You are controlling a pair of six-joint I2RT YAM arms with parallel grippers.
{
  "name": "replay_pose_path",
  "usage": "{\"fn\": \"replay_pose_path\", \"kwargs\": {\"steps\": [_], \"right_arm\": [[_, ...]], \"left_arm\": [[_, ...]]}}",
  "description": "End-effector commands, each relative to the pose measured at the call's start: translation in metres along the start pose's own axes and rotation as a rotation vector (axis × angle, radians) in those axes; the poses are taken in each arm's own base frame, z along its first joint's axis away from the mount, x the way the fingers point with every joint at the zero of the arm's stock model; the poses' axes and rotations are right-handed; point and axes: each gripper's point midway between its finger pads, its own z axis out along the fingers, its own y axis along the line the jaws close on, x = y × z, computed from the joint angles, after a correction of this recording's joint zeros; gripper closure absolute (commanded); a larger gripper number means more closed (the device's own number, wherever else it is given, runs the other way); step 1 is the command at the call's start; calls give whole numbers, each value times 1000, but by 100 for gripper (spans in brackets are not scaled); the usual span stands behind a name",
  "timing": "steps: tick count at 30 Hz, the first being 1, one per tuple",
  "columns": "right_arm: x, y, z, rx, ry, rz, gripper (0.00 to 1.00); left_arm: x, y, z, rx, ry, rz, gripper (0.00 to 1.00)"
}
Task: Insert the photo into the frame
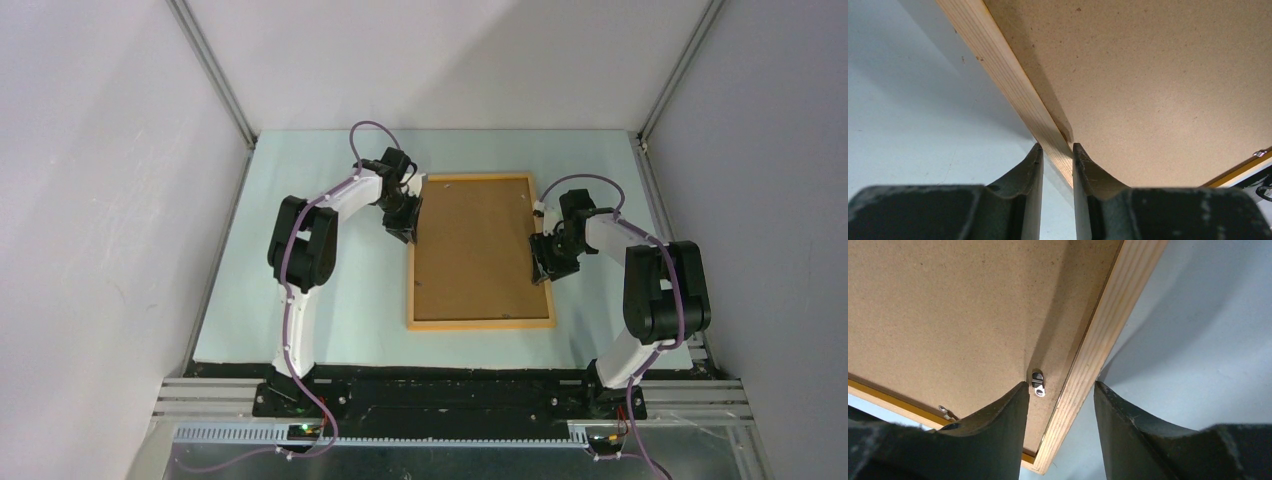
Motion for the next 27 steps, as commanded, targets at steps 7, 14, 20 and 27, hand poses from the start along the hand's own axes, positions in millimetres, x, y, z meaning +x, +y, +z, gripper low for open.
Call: {"fn": "replay_pose_path", "kwargs": {"steps": [7,14,20,27], "right_arm": [[-18,-3,1,27,-46,3,51],[-20,-4,2,39,-47,1,58],[-20,-4,1,35,-48,3,63],[-18,-3,0,17,-42,3,66]], "left_arm": [[-5,2,-1,1,-12,23,85],[-4,2,-1,0,-11,22,85],[-4,2,-2,-1,-14,26,85],[-4,2,-2,-1,-14,26,86]]}}
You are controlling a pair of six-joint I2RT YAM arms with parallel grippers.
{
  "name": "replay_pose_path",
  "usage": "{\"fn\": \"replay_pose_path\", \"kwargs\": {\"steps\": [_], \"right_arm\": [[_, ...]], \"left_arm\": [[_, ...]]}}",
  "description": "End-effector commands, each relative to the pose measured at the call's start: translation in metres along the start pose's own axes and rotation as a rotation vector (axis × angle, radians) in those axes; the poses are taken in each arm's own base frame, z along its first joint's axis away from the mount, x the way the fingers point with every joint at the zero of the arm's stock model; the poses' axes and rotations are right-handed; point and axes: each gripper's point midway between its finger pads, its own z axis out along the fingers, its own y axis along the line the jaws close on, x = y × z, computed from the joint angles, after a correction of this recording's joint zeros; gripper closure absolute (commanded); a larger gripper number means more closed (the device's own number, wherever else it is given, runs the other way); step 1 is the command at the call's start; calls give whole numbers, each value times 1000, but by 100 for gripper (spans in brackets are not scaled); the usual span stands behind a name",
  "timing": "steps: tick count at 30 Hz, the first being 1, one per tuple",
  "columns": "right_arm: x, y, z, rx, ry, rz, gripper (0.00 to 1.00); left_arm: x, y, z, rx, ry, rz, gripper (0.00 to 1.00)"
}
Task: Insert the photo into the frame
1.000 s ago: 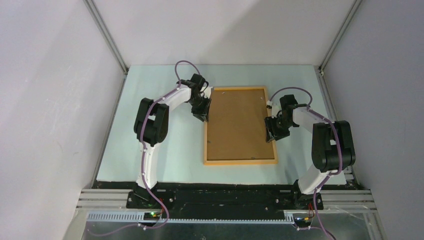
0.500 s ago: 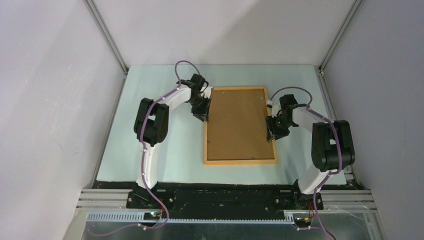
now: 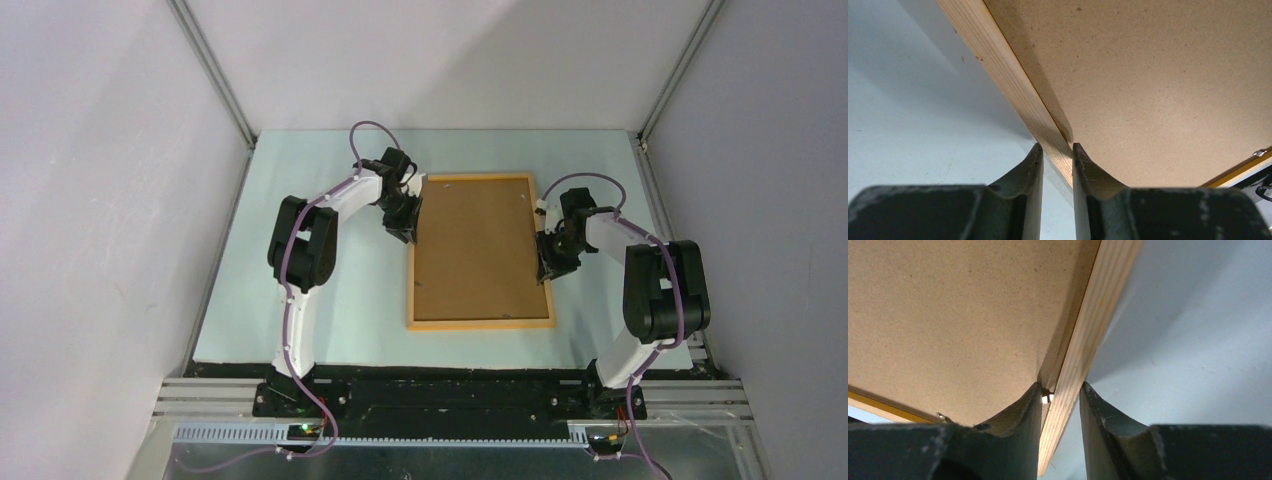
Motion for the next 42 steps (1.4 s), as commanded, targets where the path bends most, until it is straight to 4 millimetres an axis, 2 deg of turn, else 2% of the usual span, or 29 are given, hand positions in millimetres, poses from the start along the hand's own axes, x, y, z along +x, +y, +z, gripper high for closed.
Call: {"fn": "replay_pose_path", "kwargs": {"steps": [1,8,13,17,22,31,35,36,42], "right_arm": [[-13,3,0,-20,-33,-26,67],[-13,3,-2,-28,-35,-24,67],[-19,3,-6,-34,-62,-19,58],[-33,5,-17,-58,-104,-3,51],[-61,-2,-31,-61,-173,9,45],[-102,-18,-47,-52,-255,42,41],[-109,-17,-45,-73,-272,60,40],[-109,-24,-46,-70,-278,83,40],[-112,-31,-41,-68,-285,107,39]], "left_arm": [[-4,3,-2,-2,-14,27,86],[-4,2,-2,0,-14,27,86],[-5,2,-3,0,-16,28,86],[-4,2,-2,0,-14,28,87],[-2,2,-3,0,-11,35,88],[5,-2,-4,28,0,57,91],[7,-8,-3,56,7,67,95],[9,-10,-3,61,10,75,95],[21,-14,-3,71,32,87,100]]}}
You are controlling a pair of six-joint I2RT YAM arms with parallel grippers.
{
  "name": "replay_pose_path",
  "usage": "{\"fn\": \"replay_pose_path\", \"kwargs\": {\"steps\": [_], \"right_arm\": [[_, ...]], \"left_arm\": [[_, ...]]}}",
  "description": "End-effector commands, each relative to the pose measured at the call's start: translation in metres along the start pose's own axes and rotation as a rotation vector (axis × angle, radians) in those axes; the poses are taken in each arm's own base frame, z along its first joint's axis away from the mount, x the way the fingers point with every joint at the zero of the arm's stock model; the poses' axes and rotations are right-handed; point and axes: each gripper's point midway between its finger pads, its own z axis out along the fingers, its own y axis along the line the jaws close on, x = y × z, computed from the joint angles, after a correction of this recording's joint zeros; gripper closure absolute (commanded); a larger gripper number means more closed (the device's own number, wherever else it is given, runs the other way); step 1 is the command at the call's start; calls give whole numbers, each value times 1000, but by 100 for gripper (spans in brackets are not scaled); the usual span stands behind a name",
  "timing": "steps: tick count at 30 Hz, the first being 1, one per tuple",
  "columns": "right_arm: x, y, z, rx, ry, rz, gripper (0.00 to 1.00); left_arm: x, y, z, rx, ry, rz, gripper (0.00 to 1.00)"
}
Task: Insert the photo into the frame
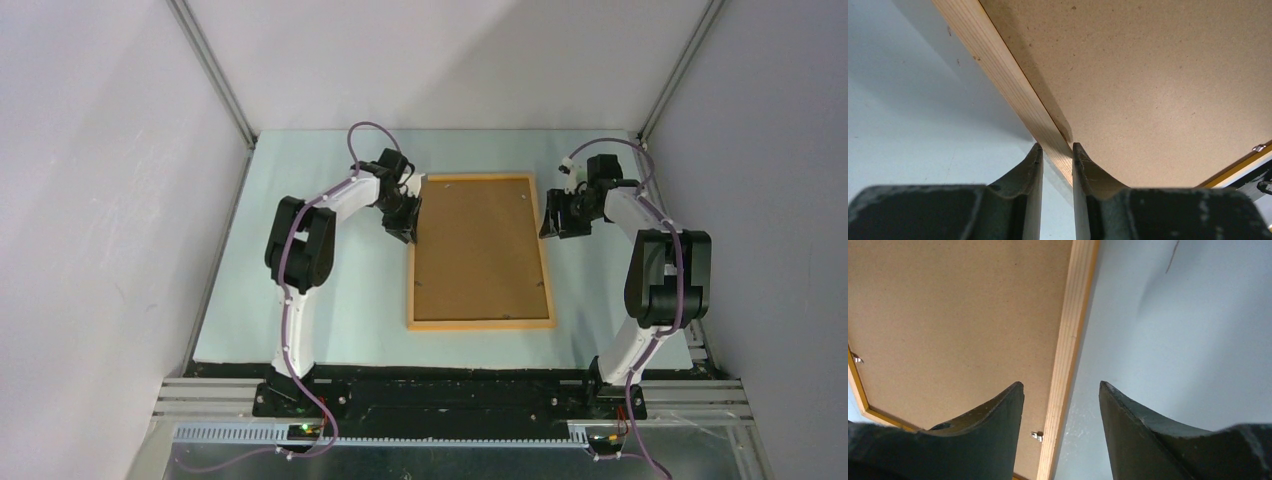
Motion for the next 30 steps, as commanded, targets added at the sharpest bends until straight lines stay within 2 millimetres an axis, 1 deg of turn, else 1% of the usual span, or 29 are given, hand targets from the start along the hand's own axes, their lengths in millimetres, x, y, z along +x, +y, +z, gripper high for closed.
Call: {"fn": "replay_pose_path", "kwargs": {"steps": [1,7,14,17,23,26,30], "right_arm": [[-23,-1,-2,-7,-66,1,38],[-37,-6,1,13,-102,8,37],[-57,-8,10,3,-112,30,37],[-61,-9,19,1,-101,31,37],[-66,-12,36,10,-78,26,37],[-68,-1,47,6,-62,-5,37],[-71,1,59,18,-45,-19,37]], "left_arm": [[23,-12,-4,39,48,66,100],[35,-15,-13,49,55,74,100],[52,-18,-20,66,70,90,100],[58,-20,-22,80,75,88,100],[60,-24,-24,95,76,80,100],[61,-25,-23,101,81,74,100],[60,-25,-23,102,80,74,100]]}}
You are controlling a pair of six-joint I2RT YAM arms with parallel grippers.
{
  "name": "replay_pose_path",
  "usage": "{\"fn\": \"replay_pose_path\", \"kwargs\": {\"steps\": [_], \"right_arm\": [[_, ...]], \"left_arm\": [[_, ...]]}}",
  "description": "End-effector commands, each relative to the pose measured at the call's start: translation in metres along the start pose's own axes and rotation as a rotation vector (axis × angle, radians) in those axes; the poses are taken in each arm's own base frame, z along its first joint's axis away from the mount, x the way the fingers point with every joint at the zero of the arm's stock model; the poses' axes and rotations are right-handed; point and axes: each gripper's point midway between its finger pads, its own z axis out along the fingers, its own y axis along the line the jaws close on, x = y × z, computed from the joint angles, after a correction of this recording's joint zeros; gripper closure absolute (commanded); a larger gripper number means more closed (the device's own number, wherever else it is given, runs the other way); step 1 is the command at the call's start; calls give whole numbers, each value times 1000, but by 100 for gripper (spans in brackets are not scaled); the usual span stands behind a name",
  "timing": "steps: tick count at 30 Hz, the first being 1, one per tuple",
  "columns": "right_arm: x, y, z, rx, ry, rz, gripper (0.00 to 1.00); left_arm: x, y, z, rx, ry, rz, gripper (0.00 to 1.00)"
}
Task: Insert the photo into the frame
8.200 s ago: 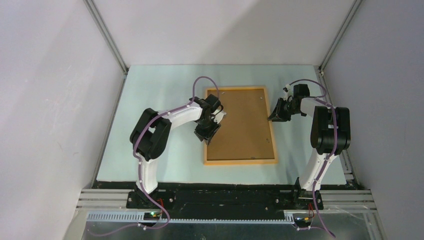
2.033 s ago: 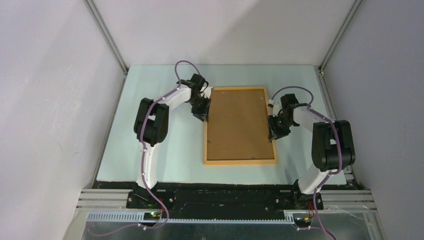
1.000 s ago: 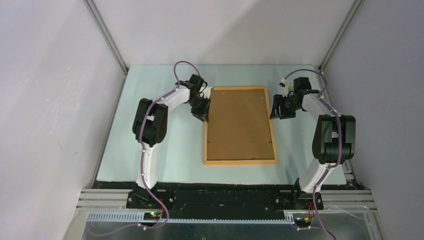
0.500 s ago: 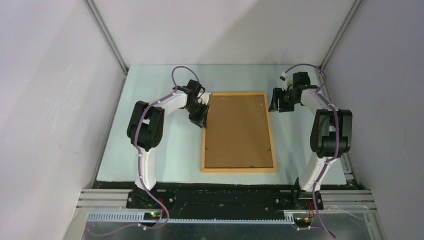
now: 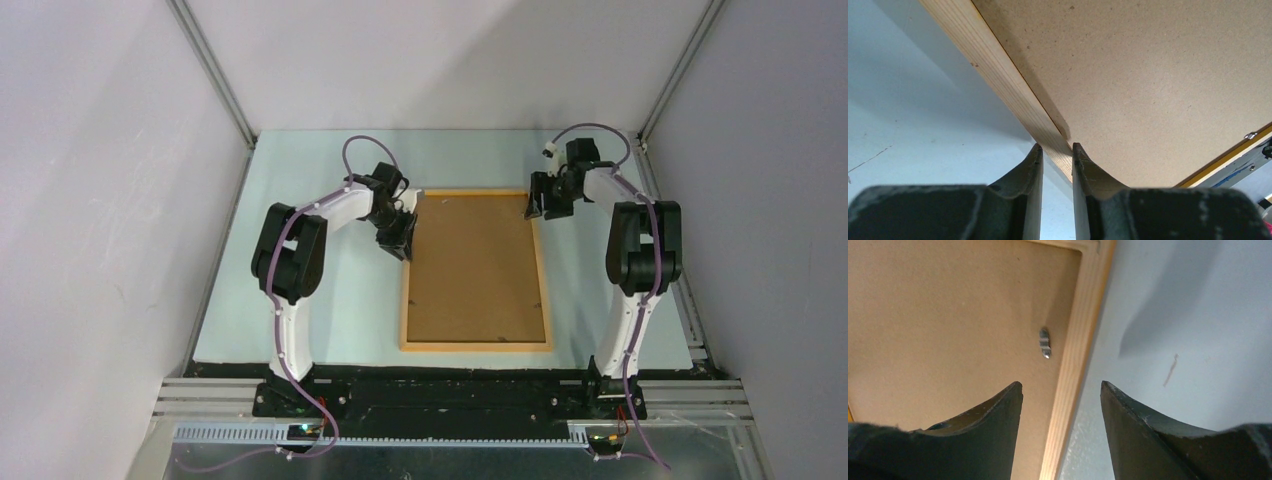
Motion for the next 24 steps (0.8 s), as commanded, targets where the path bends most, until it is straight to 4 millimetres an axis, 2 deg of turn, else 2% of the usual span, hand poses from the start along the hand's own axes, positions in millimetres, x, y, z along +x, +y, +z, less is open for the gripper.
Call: {"fn": "replay_pose_path", "kwargs": {"steps": [1,12,24], "right_arm": [[-23,7,6,22,-33,-41,37],[-27,3,26,114,-5,-79,39],[-24,0,35,148,6,-83,43]], "left_arm": [[12,-17,-12,53,28,55,100],[10,-18,-13,52,22,58,100],[9,-19,-13,56,20,58,100]]}}
